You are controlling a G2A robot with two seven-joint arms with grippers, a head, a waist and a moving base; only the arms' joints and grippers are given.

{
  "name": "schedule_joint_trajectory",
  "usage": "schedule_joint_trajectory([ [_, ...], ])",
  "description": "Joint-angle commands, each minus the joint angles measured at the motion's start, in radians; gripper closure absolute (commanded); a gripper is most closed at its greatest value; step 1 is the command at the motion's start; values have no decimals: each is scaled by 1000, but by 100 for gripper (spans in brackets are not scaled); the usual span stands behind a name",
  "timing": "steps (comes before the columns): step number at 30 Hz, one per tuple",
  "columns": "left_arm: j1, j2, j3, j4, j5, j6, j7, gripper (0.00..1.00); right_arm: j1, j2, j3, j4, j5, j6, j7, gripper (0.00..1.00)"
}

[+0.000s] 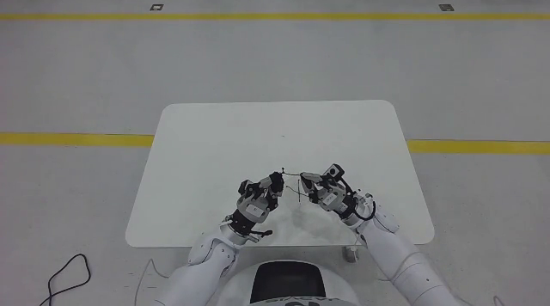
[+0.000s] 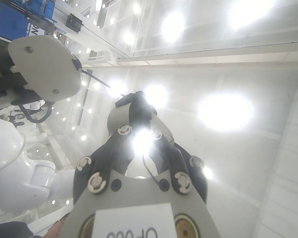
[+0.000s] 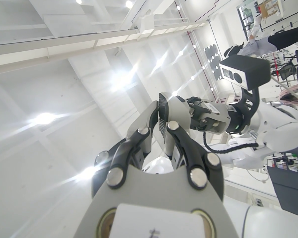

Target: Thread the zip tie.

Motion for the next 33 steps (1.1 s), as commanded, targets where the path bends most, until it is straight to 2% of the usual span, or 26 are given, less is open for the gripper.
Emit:
schedule_joint_trajectory([
  [1, 0, 0, 0, 0, 0, 0, 0, 100, 0, 0, 1, 1, -1, 1, -1, 100],
  [33, 0, 0, 0, 0, 0, 0, 0, 100, -5, -5, 18, 13, -12, 8, -2, 100],
])
